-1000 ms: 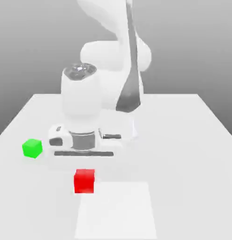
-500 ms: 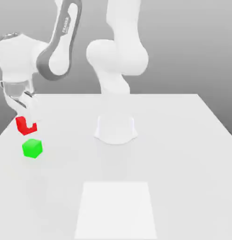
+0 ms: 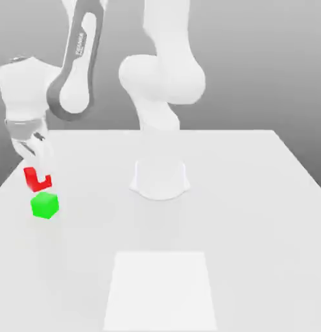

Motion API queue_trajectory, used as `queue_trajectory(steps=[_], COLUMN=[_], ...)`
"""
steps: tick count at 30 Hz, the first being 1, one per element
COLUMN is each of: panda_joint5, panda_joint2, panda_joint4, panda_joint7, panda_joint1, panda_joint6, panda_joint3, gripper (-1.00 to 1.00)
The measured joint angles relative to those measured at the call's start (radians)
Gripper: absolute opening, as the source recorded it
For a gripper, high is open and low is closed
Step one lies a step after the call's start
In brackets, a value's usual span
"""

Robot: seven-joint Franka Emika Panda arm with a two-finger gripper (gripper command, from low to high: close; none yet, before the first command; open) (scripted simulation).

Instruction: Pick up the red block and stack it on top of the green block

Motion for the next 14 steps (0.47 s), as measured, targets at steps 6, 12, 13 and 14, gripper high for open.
queue_trajectory(steps=[6,12,13,14], panda_joint5=[0.076,0.159,0.173,0.187], panda_joint2=[0.059,0.118,0.127,0.137], panda_joint4=[0.001,0.002,0.002,0.002], panda_joint7=[-0.052,-0.111,-0.121,-0.131], panda_joint1=[0.037,0.065,0.068,0.068], panda_joint6=[0.049,0.096,0.103,0.111], panda_joint3=[-0.016,-0.019,-0.019,-0.015], gripper=[-1.0,-1.0,-1.0,-1.0])
